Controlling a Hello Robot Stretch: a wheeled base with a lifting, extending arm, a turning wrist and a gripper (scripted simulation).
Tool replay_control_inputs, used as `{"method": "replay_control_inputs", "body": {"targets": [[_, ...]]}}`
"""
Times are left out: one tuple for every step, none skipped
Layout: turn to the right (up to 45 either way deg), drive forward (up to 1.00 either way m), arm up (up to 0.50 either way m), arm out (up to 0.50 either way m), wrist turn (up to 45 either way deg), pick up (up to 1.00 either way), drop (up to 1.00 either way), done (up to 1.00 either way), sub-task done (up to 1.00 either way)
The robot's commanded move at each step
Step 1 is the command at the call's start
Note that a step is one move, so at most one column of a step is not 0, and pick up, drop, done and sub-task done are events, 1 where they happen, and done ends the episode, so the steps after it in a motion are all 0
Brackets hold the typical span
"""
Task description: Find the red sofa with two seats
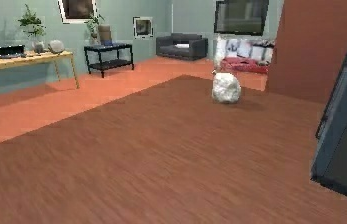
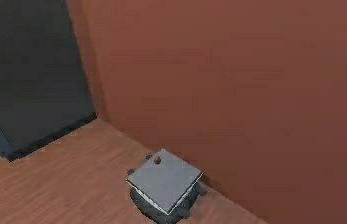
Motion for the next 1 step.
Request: {"method": "replay_control_inputs", "body": {"targets": [[0.0,1.00,0.00,0.00,0.0,0.00,0.00,0.00,0.00]]}}
